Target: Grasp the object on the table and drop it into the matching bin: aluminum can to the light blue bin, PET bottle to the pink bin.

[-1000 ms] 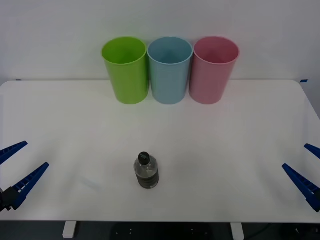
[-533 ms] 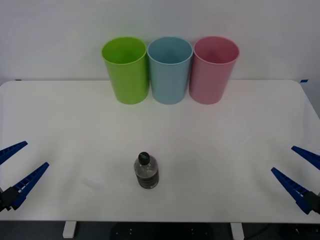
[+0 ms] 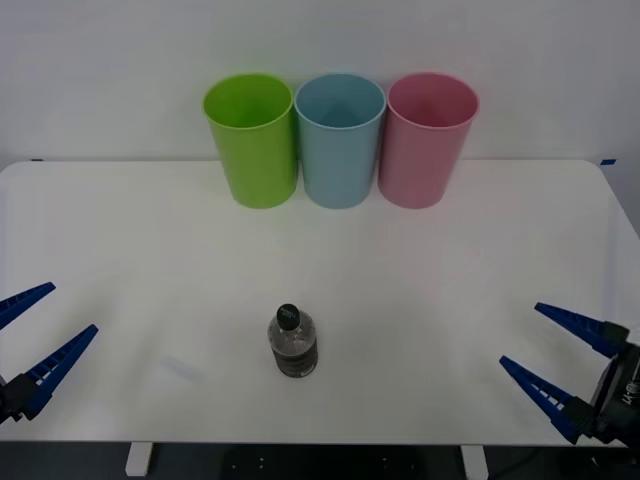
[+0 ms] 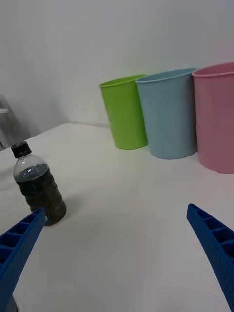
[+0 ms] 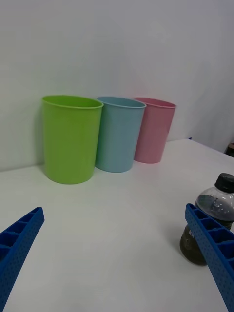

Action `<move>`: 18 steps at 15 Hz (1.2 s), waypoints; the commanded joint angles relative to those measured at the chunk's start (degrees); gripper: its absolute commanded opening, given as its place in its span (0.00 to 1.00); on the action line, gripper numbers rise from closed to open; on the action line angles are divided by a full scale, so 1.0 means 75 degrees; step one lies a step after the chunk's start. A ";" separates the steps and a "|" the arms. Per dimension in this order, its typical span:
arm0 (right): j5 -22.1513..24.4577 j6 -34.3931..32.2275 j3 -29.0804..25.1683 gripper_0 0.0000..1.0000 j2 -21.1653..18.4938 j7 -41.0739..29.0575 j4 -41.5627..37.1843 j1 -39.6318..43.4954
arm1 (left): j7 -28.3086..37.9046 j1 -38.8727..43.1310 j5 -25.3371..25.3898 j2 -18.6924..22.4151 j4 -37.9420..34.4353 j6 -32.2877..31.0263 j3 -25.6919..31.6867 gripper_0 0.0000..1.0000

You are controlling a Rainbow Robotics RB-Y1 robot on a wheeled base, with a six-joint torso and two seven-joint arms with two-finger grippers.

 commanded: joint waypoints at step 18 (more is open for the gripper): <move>0.0446 0.0833 0.3096 1.00 -0.0166 0.2277 0.1114 -0.1522 | 0.0000 0.0000 0.0000 0.0000 0.0000 0.0000 0.0000 1.00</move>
